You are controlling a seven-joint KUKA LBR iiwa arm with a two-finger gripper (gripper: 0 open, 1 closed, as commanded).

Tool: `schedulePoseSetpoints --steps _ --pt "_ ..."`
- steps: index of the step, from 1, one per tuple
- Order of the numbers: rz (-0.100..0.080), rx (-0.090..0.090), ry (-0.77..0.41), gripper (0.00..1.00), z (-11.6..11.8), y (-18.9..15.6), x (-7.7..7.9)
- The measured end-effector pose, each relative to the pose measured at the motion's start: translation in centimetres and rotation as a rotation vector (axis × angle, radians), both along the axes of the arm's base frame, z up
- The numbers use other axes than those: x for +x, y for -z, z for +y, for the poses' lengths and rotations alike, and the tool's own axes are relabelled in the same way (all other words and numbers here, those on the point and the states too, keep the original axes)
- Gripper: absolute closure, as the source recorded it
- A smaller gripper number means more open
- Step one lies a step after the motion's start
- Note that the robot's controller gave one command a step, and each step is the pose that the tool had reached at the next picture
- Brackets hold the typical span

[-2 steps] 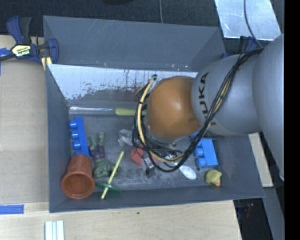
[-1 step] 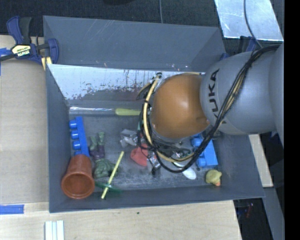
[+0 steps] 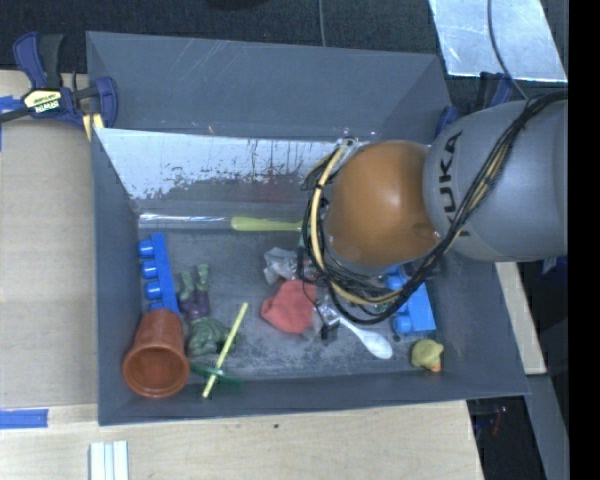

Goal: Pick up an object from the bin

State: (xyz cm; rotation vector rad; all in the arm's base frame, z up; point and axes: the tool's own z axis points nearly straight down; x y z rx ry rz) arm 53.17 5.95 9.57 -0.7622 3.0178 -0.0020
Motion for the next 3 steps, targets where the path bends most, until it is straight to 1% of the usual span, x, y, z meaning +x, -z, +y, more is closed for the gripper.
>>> schedulePoseSetpoints --steps 1,2,3 --pt "-0.001 0.007 0.099 0.00 -0.5 -3.6 0.4" --pt "-0.003 0.006 0.118 0.00 -3.4 -2.9 0.2" --pt "-0.006 0.014 0.276 0.00 -2.3 -0.8 0.3"
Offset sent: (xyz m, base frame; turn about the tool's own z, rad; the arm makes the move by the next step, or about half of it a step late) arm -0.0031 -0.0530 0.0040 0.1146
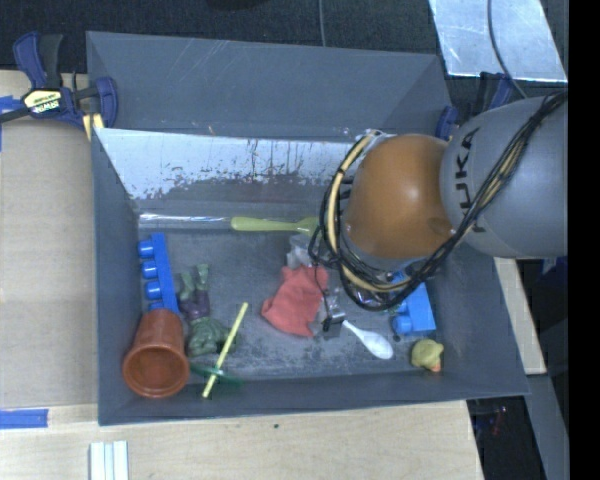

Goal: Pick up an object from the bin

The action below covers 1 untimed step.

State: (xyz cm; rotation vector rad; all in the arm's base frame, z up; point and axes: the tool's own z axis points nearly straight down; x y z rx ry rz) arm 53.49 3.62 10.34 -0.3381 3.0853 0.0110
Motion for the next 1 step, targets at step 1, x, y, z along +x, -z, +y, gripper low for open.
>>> schedulePoseSetpoints --steps 1 --pt "0.004 -0.003 0.001 1.00 1.19 1.92 4.27"
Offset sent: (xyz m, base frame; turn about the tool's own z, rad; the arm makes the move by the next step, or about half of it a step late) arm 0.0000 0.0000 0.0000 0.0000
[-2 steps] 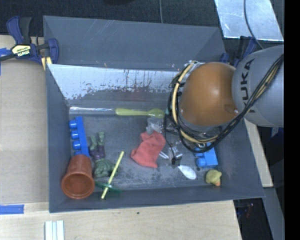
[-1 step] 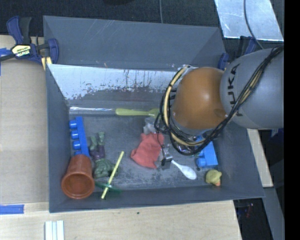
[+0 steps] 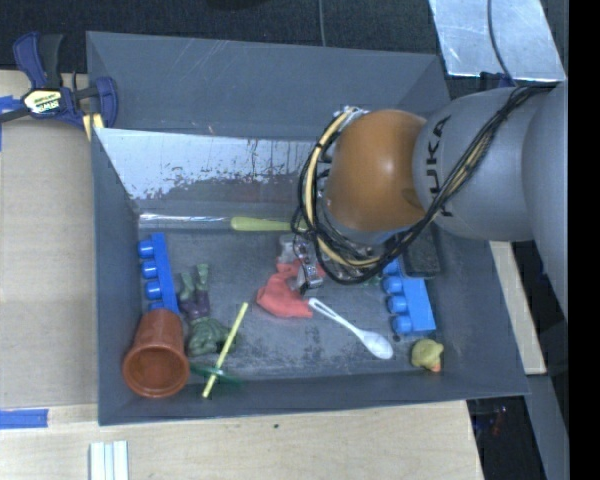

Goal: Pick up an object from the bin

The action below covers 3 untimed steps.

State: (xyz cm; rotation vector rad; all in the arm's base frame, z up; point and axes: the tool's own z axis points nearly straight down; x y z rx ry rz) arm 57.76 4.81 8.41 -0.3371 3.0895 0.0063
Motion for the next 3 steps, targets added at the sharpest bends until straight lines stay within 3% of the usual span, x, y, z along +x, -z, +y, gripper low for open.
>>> schedulePoseSetpoints --steps 1,2,3 --pt "0.000 0.000 0.001 1.00 0.0 0.0 0.0" --pt "0.003 0.000 0.009 1.00 -0.4 -6.5 0.3" --pt "0.006 -0.001 -0.024 1.00 -0.8 -13.2 -0.7"
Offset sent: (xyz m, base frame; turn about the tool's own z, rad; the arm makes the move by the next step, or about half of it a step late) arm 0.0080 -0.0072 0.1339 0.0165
